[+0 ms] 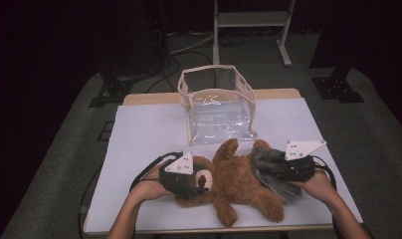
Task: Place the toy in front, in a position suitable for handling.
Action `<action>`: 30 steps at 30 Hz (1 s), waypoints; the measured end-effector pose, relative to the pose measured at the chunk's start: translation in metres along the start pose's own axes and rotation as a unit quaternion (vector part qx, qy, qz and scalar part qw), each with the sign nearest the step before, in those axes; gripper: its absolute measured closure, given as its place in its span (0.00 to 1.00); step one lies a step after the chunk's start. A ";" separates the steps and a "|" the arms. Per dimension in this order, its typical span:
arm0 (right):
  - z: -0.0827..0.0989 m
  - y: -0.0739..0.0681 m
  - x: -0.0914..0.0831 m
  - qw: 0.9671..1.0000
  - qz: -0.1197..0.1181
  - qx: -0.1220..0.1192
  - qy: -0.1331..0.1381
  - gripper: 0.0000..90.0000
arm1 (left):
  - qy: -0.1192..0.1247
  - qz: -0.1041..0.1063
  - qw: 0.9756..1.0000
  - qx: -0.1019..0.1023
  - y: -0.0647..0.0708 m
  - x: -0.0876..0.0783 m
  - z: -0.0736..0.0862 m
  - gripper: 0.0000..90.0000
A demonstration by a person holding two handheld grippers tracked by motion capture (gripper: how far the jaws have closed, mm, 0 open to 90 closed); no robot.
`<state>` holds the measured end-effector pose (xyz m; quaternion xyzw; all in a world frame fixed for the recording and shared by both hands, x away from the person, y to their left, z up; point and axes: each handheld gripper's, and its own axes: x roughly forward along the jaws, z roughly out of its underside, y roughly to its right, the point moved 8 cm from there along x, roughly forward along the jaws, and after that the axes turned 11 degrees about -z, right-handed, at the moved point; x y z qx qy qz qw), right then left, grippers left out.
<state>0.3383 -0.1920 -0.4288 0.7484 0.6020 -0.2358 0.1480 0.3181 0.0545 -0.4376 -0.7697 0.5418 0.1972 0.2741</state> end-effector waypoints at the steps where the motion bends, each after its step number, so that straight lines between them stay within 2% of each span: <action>1: 0.007 0.004 -0.005 1.000 0.010 0.007 -0.009 0.79 | 0.000 0.000 1.000 -0.001 0.000 0.000 0.000 0.37; 4: 0.014 0.006 -0.016 1.000 0.012 0.024 0.001 0.79 | -0.001 0.000 1.000 0.000 0.000 0.000 0.000 0.37; 7: -0.001 0.001 -0.018 1.000 0.008 0.008 0.018 0.79 | -0.002 0.002 1.000 0.002 0.000 0.001 0.000 0.37; 10: -0.023 -0.003 -0.009 1.000 -0.002 -0.013 0.028 0.79 | -0.004 0.001 1.000 0.005 0.001 0.001 -0.001 0.37; 14: -0.038 0.002 0.012 0.999 -0.007 -0.034 0.002 0.78 | -0.008 -0.002 1.000 0.013 0.004 0.000 0.000 0.37; 16: -0.036 0.008 0.018 0.999 -0.010 -0.032 -0.008 0.78 | -0.008 -0.003 1.000 0.013 0.005 -0.001 0.000 0.37; 18: -0.030 0.015 0.016 1.000 -0.011 -0.015 -0.007 0.78 | -0.008 -0.003 1.000 0.014 0.004 -0.001 0.000 0.37; 20: -0.018 0.022 0.009 1.000 -0.006 0.008 -0.001 0.78 | -0.006 -0.004 1.000 0.012 0.004 -0.001 0.000 0.37; 24: 0.002 0.033 -0.005 0.999 0.009 0.038 0.003 0.78 | -0.008 -0.005 1.000 0.015 0.004 0.001 -0.001 0.36; 26: 0.001 0.031 -0.011 0.999 0.006 0.042 0.017 0.78 | -0.009 -0.004 1.000 0.016 0.004 0.001 -0.001 0.36; 30: -0.018 0.025 -0.008 0.999 -0.001 0.022 0.027 0.78 | -0.010 -0.003 1.000 0.017 0.004 0.001 -0.001 0.36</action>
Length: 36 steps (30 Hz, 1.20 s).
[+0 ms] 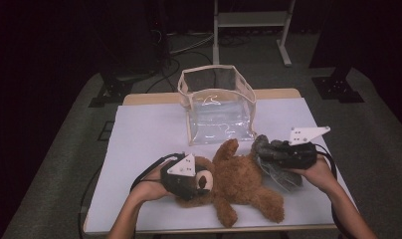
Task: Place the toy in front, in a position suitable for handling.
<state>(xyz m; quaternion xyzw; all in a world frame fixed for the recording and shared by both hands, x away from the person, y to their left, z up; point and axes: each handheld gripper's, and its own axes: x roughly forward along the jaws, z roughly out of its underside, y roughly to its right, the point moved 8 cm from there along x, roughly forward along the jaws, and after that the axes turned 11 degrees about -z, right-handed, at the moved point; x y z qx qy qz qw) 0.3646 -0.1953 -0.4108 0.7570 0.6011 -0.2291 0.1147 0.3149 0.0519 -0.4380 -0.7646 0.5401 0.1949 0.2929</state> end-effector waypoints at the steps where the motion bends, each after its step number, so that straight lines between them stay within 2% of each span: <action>1: -0.006 -0.001 0.005 1.000 -0.003 -0.008 -0.002 0.78 | -0.001 0.000 1.000 0.002 0.000 0.000 0.000 0.36; 4: -0.015 0.000 0.021 1.000 -0.009 -0.017 -0.016 0.78 | -0.002 0.001 1.000 0.004 0.002 -0.001 0.001 0.36; 7: -0.011 0.008 0.029 1.000 -0.008 -0.009 -0.027 0.78 | 0.000 0.001 1.000 0.003 0.002 -0.002 0.001 0.36; 11: 0.006 0.020 0.017 0.999 0.011 0.021 -0.025 0.78 | 0.001 0.001 1.000 0.003 0.002 -0.002 0.001 0.36; 13: 0.012 0.022 0.009 0.999 0.016 0.031 -0.020 0.78 | 0.000 0.001 1.000 0.004 0.002 -0.002 0.001 0.36; 16: 0.008 0.013 0.003 1.000 0.010 0.025 -0.006 0.78 | 0.000 0.002 1.000 0.005 0.001 -0.001 0.000 0.36; 18: -0.001 0.003 0.005 1.000 -0.007 0.014 0.005 0.78 | 0.001 -0.001 1.000 0.001 0.000 0.000 0.000 0.36; 21: -0.011 -0.014 0.014 1.000 -0.026 -0.011 0.004 0.78 | 0.003 -0.002 1.000 -0.001 0.000 0.000 0.000 0.36; 23: -0.011 -0.024 0.022 0.999 -0.036 -0.023 -0.006 0.78 | 0.003 -0.003 1.000 0.000 -0.001 -0.001 0.001 0.36; 25: -0.008 -0.027 0.024 0.999 -0.040 -0.019 -0.001 0.78 | 0.004 -0.004 1.000 -0.001 -0.001 -0.001 0.001 0.36; 30: 0.018 -0.028 0.012 0.999 -0.040 0.020 0.018 0.78 | 0.007 -0.007 1.000 -0.009 -0.004 0.001 0.001 0.36; 34: 0.042 -0.034 0.005 0.998 -0.040 0.043 0.015 0.78 | 0.005 -0.010 1.000 -0.010 -0.005 0.002 0.001 0.36; 36: 0.052 -0.039 0.004 0.998 -0.042 0.047 0.003 0.78 | 0.004 -0.010 1.000 -0.012 -0.005 0.002 0.001 0.36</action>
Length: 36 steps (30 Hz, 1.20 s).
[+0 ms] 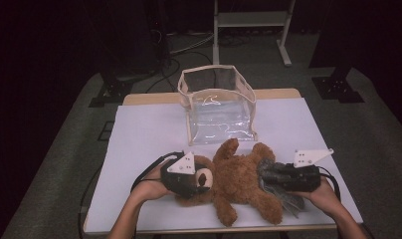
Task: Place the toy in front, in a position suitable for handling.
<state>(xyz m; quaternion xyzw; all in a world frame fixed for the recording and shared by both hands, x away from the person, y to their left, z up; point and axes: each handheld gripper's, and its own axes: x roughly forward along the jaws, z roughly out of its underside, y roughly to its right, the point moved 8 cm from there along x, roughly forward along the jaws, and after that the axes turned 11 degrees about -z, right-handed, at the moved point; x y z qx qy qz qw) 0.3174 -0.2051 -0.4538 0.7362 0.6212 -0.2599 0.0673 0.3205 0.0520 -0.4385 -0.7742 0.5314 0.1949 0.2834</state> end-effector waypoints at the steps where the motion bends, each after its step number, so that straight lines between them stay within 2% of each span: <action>1: 0.003 -0.002 -0.001 1.000 0.001 0.000 -0.004 0.78 | 0.000 0.001 1.000 0.000 0.000 0.000 0.000 0.36; 5: -0.009 -0.008 -0.005 1.000 0.004 -0.016 0.006 0.78 | 0.000 0.000 1.000 -0.007 -0.001 0.001 0.000 0.36; 10: -0.028 -0.018 0.000 0.999 -0.010 -0.041 0.014 0.78 | 0.004 0.001 1.000 -0.009 -0.003 0.001 0.001 0.36; 14: -0.020 -0.019 0.005 0.999 -0.004 -0.040 -0.003 0.78 | 0.006 0.003 1.000 -0.009 -0.003 0.001 0.001 0.36; 16: -0.019 -0.020 0.005 0.999 -0.001 -0.039 -0.001 0.78 | 0.004 0.001 1.000 -0.009 -0.003 0.002 0.001 0.36; 18: -0.028 -0.026 0.008 0.998 -0.001 -0.056 -0.001 0.78 | 0.003 -0.001 1.000 -0.009 -0.004 0.002 0.000 0.36; 21: -0.047 -0.038 0.020 0.996 -0.019 -0.084 -0.001 0.78 | 0.003 -0.002 1.000 -0.011 -0.005 0.003 0.000 0.36; 23: -0.055 -0.046 0.032 0.994 -0.032 -0.100 -0.008 0.78 | 0.003 -0.002 1.000 -0.009 -0.004 0.002 0.000 0.36; 25: -0.053 -0.047 0.042 0.993 -0.033 -0.114 -0.030 0.78 | 0.004 -0.004 1.000 -0.006 -0.005 0.001 0.001 0.36; 26: -0.051 -0.046 0.044 0.993 -0.031 -0.113 -0.036 0.78 | 0.004 -0.004 1.000 -0.003 -0.005 0.000 0.001 0.36; 30: -0.039 -0.039 0.038 0.996 -0.032 -0.086 -0.017 0.79 | 0.006 -0.005 1.000 0.004 -0.006 -0.007 0.000 0.35; 32: -0.034 -0.038 0.034 0.996 -0.028 -0.083 -0.014 0.79 | 0.005 -0.006 1.000 0.013 -0.007 -0.013 -0.002 0.34; 36: -0.026 -0.034 0.029 0.997 -0.017 -0.078 -0.020 0.79 | 0.003 -0.022 1.000 0.009 -0.014 -0.028 0.002 0.34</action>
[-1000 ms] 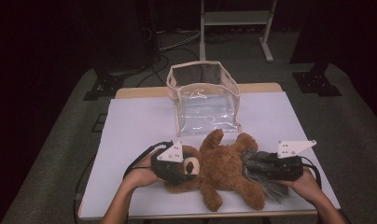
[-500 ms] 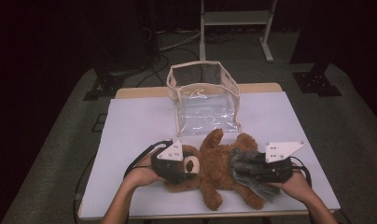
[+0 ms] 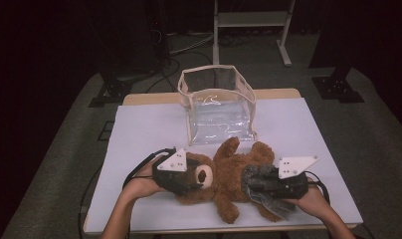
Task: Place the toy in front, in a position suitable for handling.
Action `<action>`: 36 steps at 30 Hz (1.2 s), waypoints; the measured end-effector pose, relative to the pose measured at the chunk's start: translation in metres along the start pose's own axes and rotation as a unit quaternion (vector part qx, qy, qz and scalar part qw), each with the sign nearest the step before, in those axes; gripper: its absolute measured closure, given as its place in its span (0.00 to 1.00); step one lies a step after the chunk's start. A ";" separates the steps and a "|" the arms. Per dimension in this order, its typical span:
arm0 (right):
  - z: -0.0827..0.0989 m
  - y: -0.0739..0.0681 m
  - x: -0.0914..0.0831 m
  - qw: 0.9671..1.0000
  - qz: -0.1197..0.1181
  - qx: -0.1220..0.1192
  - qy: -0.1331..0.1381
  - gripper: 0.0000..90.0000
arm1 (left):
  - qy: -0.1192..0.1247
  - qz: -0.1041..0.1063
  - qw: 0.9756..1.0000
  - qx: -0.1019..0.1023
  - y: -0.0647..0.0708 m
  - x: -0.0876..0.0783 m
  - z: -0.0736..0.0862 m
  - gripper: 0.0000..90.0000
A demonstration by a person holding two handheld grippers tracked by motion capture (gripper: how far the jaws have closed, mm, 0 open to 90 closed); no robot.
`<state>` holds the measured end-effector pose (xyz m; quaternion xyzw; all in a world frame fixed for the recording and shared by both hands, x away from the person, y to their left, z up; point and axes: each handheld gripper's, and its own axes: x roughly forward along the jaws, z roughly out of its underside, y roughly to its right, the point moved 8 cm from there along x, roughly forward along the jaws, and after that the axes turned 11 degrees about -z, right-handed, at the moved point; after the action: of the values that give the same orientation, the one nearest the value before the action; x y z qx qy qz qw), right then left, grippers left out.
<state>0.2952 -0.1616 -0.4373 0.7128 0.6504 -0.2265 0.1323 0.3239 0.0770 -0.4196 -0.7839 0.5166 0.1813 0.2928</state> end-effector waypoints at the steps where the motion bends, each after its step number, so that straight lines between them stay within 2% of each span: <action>1: 0.001 0.001 -0.001 1.000 0.002 0.000 -0.002 0.79 | -0.003 -0.006 1.000 -0.009 -0.003 -0.005 0.004 0.34; 4: 0.006 0.003 -0.006 1.000 0.008 0.007 -0.003 0.79 | -0.017 -0.012 1.000 -0.022 -0.008 -0.012 0.017 0.34; 6: 0.008 0.004 -0.008 1.000 0.009 0.012 0.000 0.79 | -0.030 -0.006 0.999 -0.024 -0.007 -0.011 0.027 0.34; 8: 0.007 0.004 -0.008 1.000 0.011 0.012 0.002 0.79 | -0.031 -0.001 0.999 -0.026 -0.004 -0.006 0.034 0.35; 10: 0.003 0.002 -0.007 1.000 0.014 0.009 0.002 0.79 | -0.027 -0.001 0.999 -0.030 -0.004 -0.001 0.036 0.36; 13: -0.010 -0.002 -0.007 0.999 0.029 -0.016 0.000 0.78 | -0.018 0.005 0.999 -0.046 -0.003 0.005 0.036 0.39; 17: -0.025 -0.004 0.000 0.999 0.024 -0.035 0.001 0.78 | -0.012 0.012 0.999 -0.042 0.000 0.011 0.030 0.40; 21: -0.032 -0.003 0.012 0.999 0.015 -0.048 -0.002 0.78 | -0.007 0.018 0.999 -0.040 0.003 0.021 0.021 0.41; 24: -0.034 0.000 0.015 0.998 0.020 -0.052 -0.010 0.78 | -0.003 0.021 0.999 -0.038 0.005 0.029 0.014 0.41; 28: -0.027 0.005 0.006 0.999 0.023 -0.044 -0.015 0.78 | 0.000 0.029 0.999 -0.032 0.009 0.041 0.003 0.41; 32: -0.019 0.011 -0.009 0.998 0.040 -0.036 -0.022 0.78 | 0.003 0.036 0.999 -0.024 0.015 0.055 -0.009 0.41; 36: -0.013 0.013 -0.017 0.998 0.050 -0.026 -0.016 0.78 | -0.002 0.030 1.000 -0.008 0.014 0.058 -0.014 0.40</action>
<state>0.3087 -0.1716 -0.4189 0.7373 0.6171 -0.2143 0.1724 0.3338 0.0225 -0.4465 -0.7700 0.5379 0.1955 0.2819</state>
